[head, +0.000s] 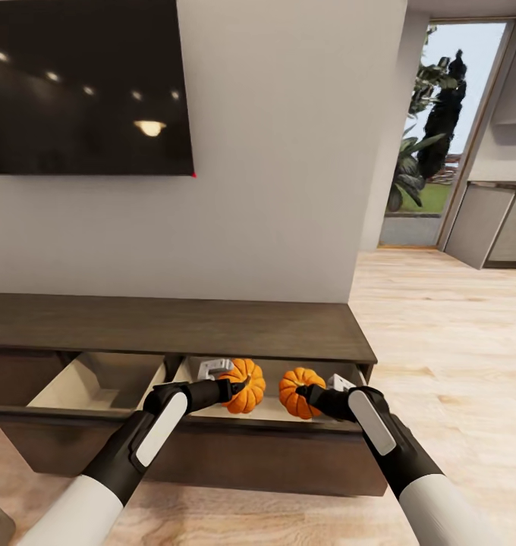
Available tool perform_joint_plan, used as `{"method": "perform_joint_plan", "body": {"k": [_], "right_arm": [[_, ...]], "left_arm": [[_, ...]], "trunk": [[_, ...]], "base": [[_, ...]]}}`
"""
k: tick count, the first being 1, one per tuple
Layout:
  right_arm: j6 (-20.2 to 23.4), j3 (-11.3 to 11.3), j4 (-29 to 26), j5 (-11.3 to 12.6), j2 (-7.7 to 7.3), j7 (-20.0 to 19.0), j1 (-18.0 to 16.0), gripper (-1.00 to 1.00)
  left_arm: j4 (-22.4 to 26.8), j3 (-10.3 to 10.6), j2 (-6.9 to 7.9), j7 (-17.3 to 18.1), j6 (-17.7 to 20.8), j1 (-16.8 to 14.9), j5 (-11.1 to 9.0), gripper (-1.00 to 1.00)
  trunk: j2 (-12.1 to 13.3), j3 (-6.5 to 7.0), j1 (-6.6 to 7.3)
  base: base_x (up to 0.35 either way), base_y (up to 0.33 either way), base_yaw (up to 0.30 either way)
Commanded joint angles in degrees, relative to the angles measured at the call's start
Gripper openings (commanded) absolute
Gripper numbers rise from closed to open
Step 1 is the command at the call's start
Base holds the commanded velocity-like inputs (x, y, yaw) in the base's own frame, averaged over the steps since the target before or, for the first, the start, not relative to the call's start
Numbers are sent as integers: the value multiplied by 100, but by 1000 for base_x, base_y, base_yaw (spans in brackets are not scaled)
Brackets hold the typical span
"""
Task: Place each of the two pumpkins and all three candles from the living room inside a cabinet in the living room (use any cabinet), then make sure every cabinet is closed, and position the cauldron so it is next to a table in the living room.
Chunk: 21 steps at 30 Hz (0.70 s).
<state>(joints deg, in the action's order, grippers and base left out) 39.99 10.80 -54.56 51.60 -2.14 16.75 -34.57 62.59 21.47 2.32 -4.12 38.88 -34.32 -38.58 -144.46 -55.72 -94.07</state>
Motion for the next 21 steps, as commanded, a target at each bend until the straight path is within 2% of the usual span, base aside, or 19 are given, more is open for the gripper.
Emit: {"method": "perform_joint_plan", "body": {"k": [1,13,17,21], "right_arm": [[-3,19,4,62,-6,57,-4,-100],[-8,20,33,61,-3,57,-5,-100],[-2,105,33,61,2,60,-5,-100],[0,166,38,61,-2,64,-5,-100]], "left_arm": [[9,14,5,-45,17,-4,-54,-100],[12,23,-1,-70,136,-5,-57,-100],[4,108,-133,-310,335,-5,-54,-100],[0,177,-176,-396,463,-10,-54,-100]], "trunk": [[-3,-6,0],[-3,-6,0],[-3,-6,0],[-3,-6,0]], "base": [[109,0,0],[54,0,0],[34,0,0],[7,0,0]]}}
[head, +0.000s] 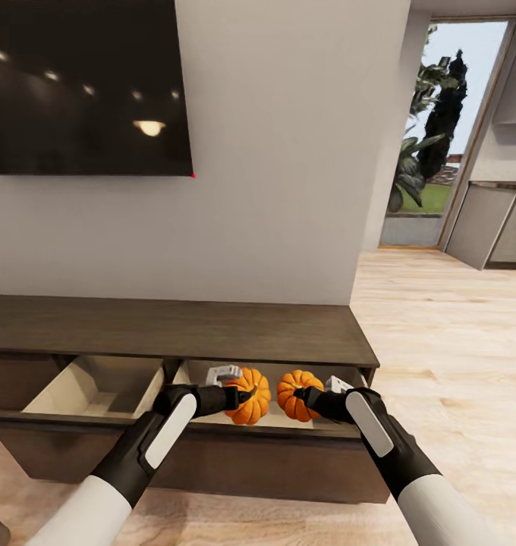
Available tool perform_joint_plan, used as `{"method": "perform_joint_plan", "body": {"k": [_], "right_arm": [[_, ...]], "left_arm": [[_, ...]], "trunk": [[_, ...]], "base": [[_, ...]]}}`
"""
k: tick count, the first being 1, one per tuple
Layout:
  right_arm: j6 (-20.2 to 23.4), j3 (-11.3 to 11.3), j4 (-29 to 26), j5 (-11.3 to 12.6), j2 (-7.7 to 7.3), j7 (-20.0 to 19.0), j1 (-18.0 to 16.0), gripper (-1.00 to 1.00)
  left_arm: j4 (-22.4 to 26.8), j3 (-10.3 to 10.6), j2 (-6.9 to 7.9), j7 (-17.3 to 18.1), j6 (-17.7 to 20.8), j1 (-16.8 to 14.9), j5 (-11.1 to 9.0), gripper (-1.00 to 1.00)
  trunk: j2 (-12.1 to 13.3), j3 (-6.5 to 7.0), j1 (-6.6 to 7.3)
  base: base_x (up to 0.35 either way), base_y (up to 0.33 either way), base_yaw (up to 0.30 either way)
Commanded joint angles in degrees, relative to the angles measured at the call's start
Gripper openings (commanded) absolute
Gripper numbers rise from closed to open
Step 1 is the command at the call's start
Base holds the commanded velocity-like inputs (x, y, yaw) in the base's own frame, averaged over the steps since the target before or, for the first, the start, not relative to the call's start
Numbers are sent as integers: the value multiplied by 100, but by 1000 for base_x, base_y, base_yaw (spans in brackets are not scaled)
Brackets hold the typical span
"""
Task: Place each of the two pumpkins and all three candles from the living room inside a cabinet in the living room (use any cabinet), then make sure every cabinet is closed, and position the cauldron so it is next to a table in the living room.
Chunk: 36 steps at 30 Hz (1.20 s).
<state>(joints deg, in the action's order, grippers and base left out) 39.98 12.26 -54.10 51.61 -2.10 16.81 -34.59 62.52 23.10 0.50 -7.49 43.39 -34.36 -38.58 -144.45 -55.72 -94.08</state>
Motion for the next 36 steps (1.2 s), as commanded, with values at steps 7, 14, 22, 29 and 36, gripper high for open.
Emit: {"method": "perform_joint_plan", "body": {"k": [7,14,22,29,36], "right_arm": [[1,38,-4,60,-7,59,-4,-100],[1,39,-4,60,-2,59,-4,-100],[15,40,1,60,-1,59,-7,-100],[37,47,5,60,-1,107,-12,-100],[52,159,2,74,7,532,-32,-100]], "left_arm": [[-29,62,-5,-70,71,-39,-53,-100],[-37,133,-6,-78,80,-52,-53,-100],[-39,145,-6,-97,74,-53,-47,-100],[-40,222,-6,-123,73,-56,-43,-100],[-39,238,-6,-162,79,-58,-38,-100]], "trunk": [[-3,-6,1],[-3,-6,1],[-3,-6,1],[-3,-6,1],[-3,-6,1]], "base": [[32,7,0],[49,6,0],[102,18,0],[87,42,0],[87,52,0]]}}
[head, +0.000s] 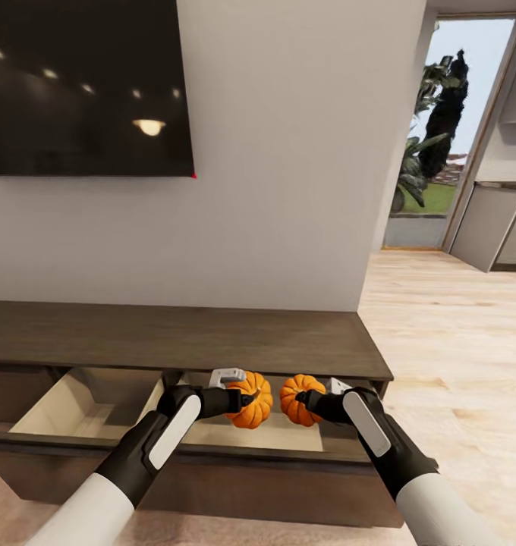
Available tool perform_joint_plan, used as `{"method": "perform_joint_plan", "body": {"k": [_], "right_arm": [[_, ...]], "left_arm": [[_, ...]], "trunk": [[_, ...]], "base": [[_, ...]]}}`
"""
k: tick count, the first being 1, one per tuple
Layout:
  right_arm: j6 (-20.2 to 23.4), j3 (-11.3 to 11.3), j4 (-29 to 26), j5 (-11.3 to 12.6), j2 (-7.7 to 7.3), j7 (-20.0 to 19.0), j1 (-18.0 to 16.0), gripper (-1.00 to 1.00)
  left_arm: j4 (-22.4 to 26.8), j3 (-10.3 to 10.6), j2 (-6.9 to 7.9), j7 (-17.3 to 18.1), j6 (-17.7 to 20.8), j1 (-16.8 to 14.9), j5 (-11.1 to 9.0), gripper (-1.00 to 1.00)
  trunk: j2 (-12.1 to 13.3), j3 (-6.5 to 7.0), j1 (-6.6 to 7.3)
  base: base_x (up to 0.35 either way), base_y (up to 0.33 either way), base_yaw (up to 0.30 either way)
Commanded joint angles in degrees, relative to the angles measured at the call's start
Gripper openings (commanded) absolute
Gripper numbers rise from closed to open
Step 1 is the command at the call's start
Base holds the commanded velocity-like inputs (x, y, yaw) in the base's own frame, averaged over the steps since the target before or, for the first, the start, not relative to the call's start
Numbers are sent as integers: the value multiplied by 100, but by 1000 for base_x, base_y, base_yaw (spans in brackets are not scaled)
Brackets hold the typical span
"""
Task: Place each of the two pumpkins and all three candles from the living room inside a cabinet in the living room (use any cabinet), then make sure every cabinet is closed, and position the cauldron so it is next to a table in the living room.
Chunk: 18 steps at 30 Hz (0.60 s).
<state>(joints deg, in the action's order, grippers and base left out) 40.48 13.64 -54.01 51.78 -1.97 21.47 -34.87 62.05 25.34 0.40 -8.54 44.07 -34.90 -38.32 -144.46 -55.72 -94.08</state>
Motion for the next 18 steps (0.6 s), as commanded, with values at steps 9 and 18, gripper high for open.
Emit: {"method": "perform_joint_plan", "body": {"k": [9,18], "right_arm": [[11,90,-5,60,-6,142,-36,-100],[350,95,16,53,-13,154,-66,-100]], "left_arm": [[9,18,4,-68,6,-6,-61,-100],[9,20,4,-174,5,-7,-61,-100]], "trunk": [[-3,-6,1],[-3,-6,1]], "base": [[8,5,0],[0,0,0]]}}
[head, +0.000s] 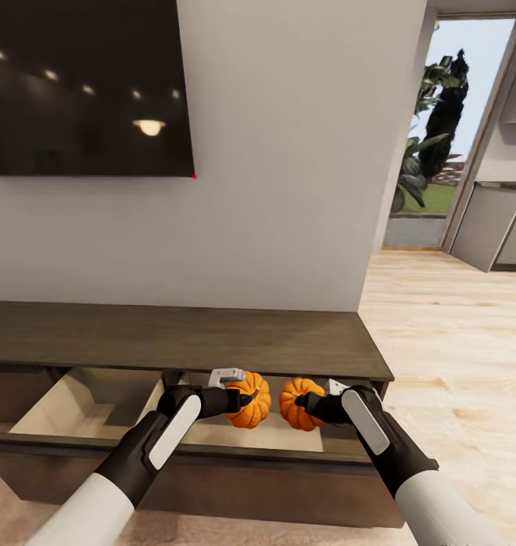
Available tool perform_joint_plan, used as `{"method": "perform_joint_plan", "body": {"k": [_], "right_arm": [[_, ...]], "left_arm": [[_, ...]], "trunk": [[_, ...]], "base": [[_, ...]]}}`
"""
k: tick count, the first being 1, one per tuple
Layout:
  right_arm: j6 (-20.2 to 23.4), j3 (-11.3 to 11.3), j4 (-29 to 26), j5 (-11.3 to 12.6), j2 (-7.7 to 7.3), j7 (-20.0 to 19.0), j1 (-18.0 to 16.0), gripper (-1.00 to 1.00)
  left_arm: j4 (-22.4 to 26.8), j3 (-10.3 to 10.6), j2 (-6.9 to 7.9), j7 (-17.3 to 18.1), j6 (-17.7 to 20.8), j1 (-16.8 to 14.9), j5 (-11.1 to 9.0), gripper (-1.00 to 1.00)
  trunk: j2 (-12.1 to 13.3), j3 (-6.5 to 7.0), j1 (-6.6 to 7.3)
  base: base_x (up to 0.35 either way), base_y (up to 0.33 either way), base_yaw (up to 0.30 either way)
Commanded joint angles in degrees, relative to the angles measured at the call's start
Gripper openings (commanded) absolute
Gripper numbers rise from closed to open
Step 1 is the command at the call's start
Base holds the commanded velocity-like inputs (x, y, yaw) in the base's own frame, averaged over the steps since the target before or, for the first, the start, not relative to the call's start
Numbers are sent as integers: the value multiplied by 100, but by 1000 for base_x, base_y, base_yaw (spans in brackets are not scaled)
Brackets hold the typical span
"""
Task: Place each of the two pumpkins and all three candles from the living room inside a cabinet in the living room (use any cabinet), then make sure every cabinet is closed, and position the cauldron so it is next to a table in the living room.
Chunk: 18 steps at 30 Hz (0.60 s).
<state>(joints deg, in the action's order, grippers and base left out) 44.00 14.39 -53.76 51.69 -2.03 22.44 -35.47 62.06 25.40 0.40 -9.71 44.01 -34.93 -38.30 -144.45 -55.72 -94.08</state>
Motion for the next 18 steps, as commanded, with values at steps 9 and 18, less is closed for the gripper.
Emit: {"method": "perform_joint_plan", "body": {"k": [9,18], "right_arm": [[59,20,76,61,-7,156,-20,-100],[64,20,84,61,-12,172,-21,-100]], "left_arm": [[7,38,1,-313,3,0,-64,-100],[13,182,-4,-514,-6,-1,-67,-100]], "trunk": [[-3,-6,1],[-3,-6,1]], "base": [[5,1,0],[54,19,0]]}}
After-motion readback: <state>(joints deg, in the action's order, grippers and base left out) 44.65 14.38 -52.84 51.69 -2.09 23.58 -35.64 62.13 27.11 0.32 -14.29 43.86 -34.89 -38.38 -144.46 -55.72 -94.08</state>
